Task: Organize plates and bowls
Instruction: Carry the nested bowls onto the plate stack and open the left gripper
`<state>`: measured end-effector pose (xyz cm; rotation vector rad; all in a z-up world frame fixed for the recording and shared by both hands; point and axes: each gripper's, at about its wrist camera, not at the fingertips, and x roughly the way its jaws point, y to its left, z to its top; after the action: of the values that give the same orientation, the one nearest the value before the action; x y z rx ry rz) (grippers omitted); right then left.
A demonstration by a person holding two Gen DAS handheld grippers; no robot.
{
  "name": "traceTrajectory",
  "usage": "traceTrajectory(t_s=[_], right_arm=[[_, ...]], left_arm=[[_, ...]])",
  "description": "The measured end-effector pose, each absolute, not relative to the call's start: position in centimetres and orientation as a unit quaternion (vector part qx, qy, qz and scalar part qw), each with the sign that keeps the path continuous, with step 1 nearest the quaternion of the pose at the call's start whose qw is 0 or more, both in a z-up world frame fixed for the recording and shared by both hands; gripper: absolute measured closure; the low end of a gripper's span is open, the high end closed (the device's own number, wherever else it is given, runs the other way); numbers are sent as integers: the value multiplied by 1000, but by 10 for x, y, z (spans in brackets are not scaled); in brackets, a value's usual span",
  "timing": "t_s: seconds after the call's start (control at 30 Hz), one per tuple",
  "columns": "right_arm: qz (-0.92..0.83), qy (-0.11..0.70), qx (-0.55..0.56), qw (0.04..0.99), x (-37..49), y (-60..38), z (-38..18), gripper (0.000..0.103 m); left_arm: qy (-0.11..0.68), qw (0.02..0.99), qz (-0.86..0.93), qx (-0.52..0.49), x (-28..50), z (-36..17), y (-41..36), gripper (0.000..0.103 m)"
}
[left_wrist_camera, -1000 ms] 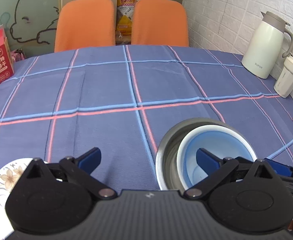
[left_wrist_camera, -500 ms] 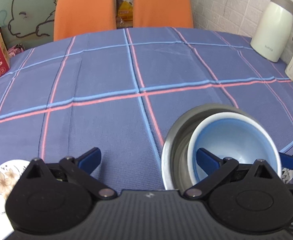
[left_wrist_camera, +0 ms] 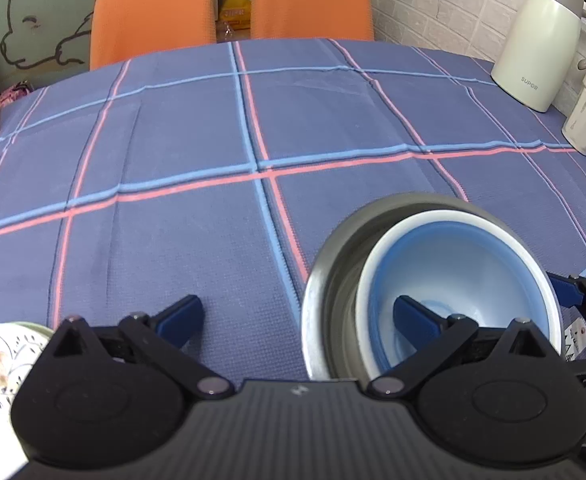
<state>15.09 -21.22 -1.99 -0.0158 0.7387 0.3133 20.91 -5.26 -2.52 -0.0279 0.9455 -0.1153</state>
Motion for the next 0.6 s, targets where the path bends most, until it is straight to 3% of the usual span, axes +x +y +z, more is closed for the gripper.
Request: traceTrajectory(t_s=[0.3, 0.33, 0.4, 0.43, 0.5, 0.6], right_arm=[[164, 353, 4, 921, 145, -207, -18, 31], [163, 350, 7, 922, 143, -207, -19, 33], [163, 345, 10, 924, 142, -206, -19, 39], [164, 344, 13, 924, 141, -204, -19, 43], [160, 349, 18, 923, 141, -198, -16, 49], [151, 353, 36, 923, 141, -198, -13, 49]], left_arm=[[446, 893, -56, -17, 203, -24, -54, 9], [443, 894, -61, -20, 201, -23, -55, 18], [440, 893, -83, -28, 198, -17, -61, 46], [446, 890, -95, -31, 199, -14, -65, 65], [450, 888, -90, -32, 200, -12, -69, 68], [451, 887, -96, -40, 200, -5, -67, 74]])
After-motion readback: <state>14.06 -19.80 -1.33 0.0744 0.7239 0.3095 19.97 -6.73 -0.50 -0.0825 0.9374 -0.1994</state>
